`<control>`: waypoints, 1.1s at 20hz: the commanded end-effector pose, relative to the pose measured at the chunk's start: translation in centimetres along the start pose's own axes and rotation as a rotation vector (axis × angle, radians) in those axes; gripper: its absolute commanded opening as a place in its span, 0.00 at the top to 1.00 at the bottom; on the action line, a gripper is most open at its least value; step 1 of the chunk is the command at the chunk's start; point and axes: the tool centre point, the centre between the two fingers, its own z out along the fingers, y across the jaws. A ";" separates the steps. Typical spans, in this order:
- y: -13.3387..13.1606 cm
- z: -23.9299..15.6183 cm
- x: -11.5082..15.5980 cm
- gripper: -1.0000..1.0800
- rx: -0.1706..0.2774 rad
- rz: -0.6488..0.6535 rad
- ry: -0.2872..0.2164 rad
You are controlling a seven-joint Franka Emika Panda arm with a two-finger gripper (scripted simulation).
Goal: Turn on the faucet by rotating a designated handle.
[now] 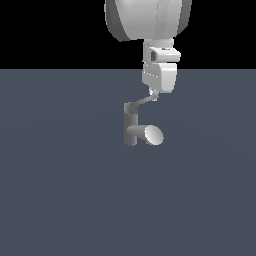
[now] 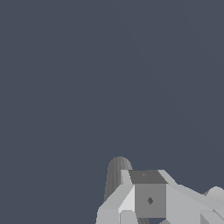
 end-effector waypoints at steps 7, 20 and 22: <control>1.6 0.0 -0.7 1.00 -0.002 0.000 0.000; 5.6 0.6 -2.8 1.00 -0.018 0.010 -0.003; 6.2 0.7 -3.1 1.00 -0.021 0.012 -0.004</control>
